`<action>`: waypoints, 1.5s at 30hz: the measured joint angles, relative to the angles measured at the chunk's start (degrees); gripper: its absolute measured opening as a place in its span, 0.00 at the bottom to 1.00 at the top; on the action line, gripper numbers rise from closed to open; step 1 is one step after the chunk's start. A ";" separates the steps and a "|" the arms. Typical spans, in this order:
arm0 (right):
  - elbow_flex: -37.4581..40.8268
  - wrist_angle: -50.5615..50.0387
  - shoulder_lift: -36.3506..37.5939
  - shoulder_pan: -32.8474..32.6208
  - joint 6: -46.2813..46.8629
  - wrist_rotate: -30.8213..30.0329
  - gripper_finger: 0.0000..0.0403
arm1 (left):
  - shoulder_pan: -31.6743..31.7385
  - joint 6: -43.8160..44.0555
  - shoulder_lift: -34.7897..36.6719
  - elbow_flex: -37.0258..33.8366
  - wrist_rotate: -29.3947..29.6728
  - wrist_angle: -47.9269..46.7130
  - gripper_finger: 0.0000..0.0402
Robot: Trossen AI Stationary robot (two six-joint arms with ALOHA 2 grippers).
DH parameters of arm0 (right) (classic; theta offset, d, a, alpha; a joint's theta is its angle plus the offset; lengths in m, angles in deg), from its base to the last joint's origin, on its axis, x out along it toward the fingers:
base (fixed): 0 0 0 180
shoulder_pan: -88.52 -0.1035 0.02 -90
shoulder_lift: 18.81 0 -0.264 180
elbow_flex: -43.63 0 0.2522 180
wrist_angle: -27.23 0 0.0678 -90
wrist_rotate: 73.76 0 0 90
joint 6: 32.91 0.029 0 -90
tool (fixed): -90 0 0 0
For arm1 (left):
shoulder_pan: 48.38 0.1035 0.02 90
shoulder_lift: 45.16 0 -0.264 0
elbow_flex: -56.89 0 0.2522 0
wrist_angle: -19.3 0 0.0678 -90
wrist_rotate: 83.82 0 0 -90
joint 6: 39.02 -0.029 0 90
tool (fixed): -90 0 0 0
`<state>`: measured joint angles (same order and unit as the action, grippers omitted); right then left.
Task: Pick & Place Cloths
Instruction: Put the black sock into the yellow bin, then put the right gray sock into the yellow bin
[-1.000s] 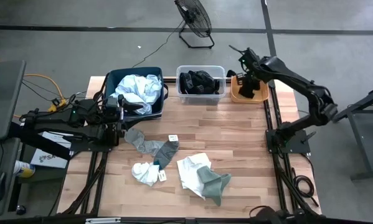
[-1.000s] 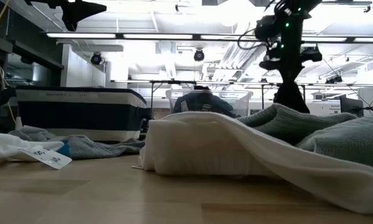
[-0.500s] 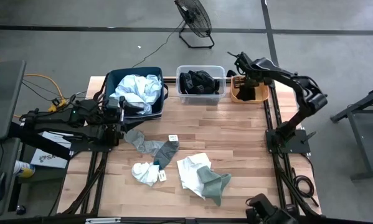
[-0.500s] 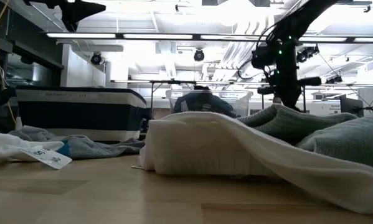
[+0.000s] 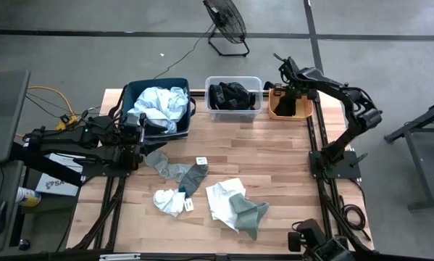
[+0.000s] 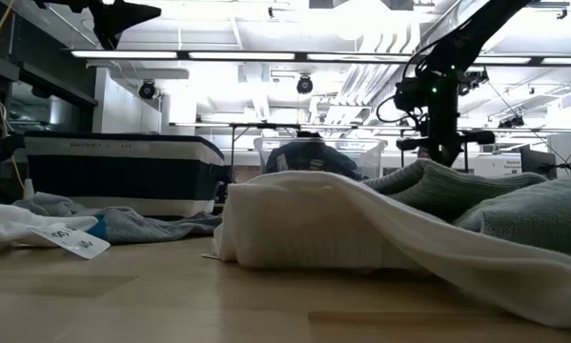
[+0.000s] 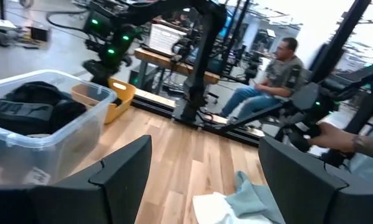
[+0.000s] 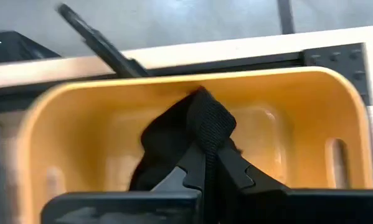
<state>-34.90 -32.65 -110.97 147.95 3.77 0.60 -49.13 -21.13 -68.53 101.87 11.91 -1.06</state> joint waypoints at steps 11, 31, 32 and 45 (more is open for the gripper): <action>-0.05 -1.15 0.00 -1.44 8.08 3.38 0.17 | 0.00 0.44 0.00 0.00 -1.22 0.01 0.72; -0.09 -7.28 13.53 -6.37 8.99 5.39 0.63 | 0.00 0.63 0.00 0.02 -1.37 0.01 0.72; -0.09 -7.40 14.71 -7.56 9.46 5.94 0.63 | 0.00 0.63 0.00 0.02 -1.36 0.01 0.72; -0.09 -7.57 22.43 -35.52 14.77 10.25 0.63 | 0.00 0.55 -0.02 0.04 -1.33 -1.42 0.72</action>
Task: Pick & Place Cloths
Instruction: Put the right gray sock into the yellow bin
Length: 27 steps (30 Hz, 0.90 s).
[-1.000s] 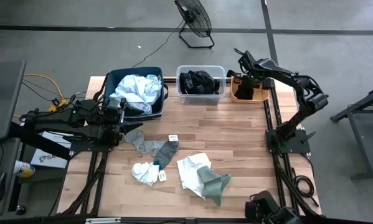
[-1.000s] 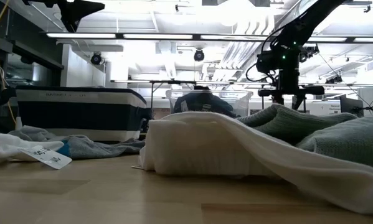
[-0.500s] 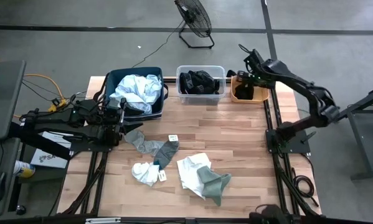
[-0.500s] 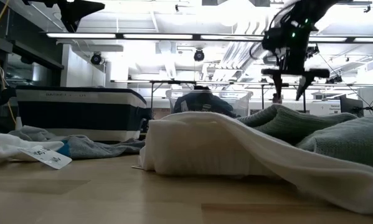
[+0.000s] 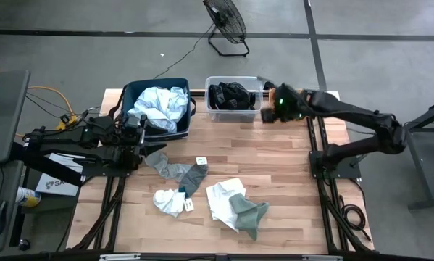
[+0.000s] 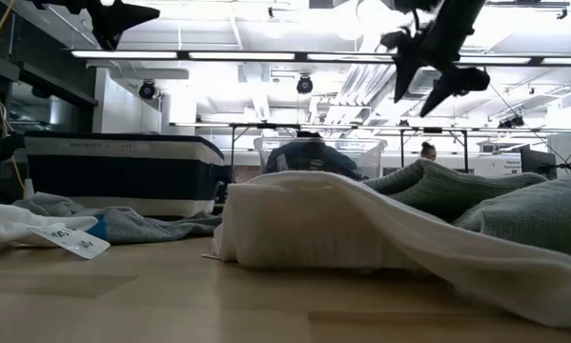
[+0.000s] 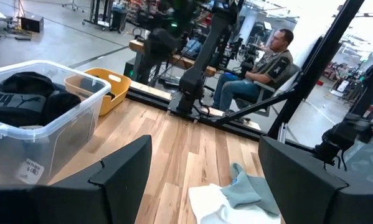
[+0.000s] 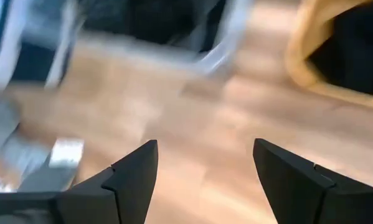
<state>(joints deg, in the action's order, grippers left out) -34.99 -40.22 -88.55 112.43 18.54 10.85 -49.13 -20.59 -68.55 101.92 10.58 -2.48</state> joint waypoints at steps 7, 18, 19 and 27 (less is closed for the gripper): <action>0.00 0.02 -0.48 -14.94 5.70 1.87 0.63 | -0.01 -0.11 0.02 0.00 0.00 0.17 0.72; 0.00 2.86 -3.37 -38.82 6.60 4.24 0.63 | 0.00 0.48 0.00 0.00 0.07 -1.98 0.72; 0.00 3.31 -4.00 -40.63 6.96 4.04 0.63 | 0.00 0.85 0.01 0.00 0.07 -2.44 0.72; 0.00 9.40 -12.26 -51.61 3.05 4.29 0.63 | -0.02 1.25 -0.11 0.00 -1.44 -3.86 0.72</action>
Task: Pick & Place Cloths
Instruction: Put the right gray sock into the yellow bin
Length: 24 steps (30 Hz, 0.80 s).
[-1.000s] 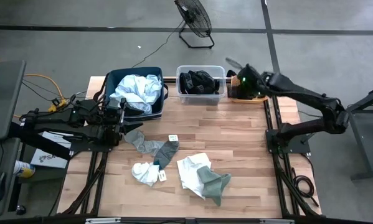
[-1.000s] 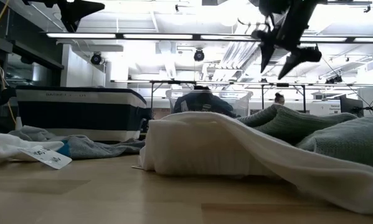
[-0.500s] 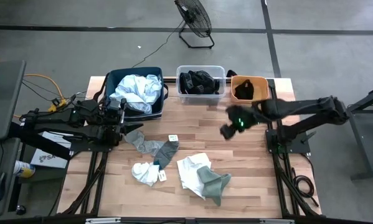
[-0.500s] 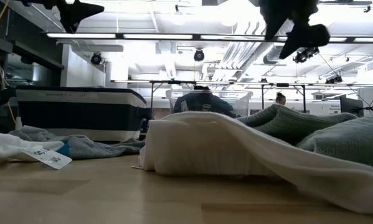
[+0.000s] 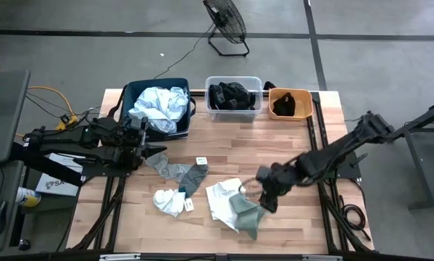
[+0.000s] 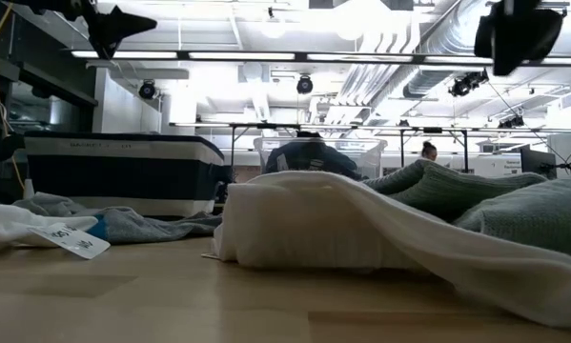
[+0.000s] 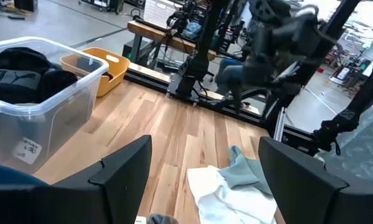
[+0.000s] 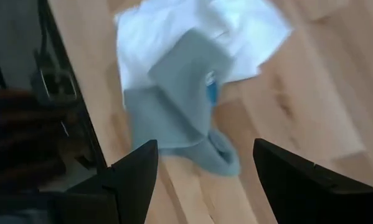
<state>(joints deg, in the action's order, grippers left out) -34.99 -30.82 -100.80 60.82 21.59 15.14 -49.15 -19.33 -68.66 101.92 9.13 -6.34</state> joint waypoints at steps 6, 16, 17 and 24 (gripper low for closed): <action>0.00 9.06 -8.60 -3.92 -2.11 0.36 0.63 | 0.01 -3.79 1.37 0.00 -3.26 -0.43 0.72; 0.00 13.51 -20.49 -4.75 2.75 3.18 0.63 | 0.00 -5.59 9.00 -6.50 -12.19 1.49 0.72; 0.00 13.59 -21.10 -4.75 3.32 3.17 0.63 | 0.00 -5.06 10.22 -7.67 -13.09 2.04 0.72; -0.11 13.98 -24.09 -4.92 4.25 0.98 0.63 | 0.00 -2.33 18.07 -13.79 -15.99 3.04 0.72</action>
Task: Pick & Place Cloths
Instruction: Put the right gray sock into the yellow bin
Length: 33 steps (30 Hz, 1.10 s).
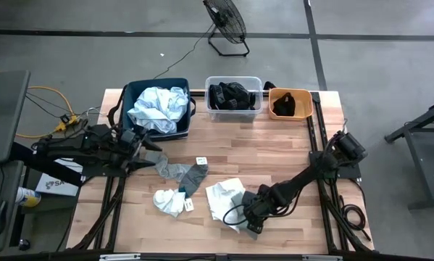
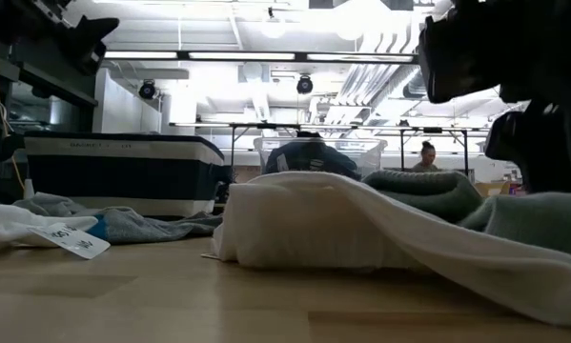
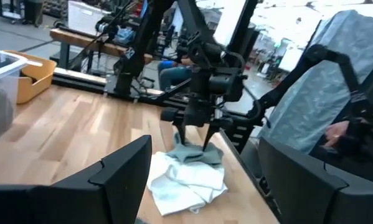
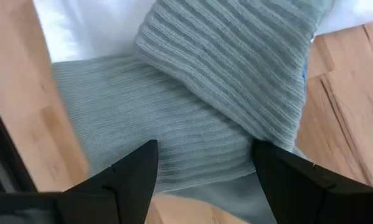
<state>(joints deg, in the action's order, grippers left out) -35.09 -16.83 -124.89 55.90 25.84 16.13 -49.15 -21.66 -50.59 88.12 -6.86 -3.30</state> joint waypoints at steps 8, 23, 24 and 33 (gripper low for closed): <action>-0.29 -0.37 -3.87 0.06 -0.44 1.00 0.51 | 0.00 0.93 5.06 -1.53 -1.62 -4.10 0.72; 0.32 2.71 -1.05 2.71 10.82 9.75 0.02 | 0.00 0.92 5.07 -1.53 -1.58 -8.12 0.72; 0.47 1.88 0.11 2.79 12.18 9.59 0.02 | 0.00 0.92 5.07 -1.53 -1.58 -8.09 0.72; 0.30 -6.71 15.86 3.00 18.15 -1.27 0.02 | 0.01 2.24 5.07 -1.53 -1.50 -7.88 0.72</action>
<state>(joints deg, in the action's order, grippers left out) -34.79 -23.55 -109.03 58.90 43.98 14.85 -49.14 -19.43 -45.52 86.59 -8.36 -11.18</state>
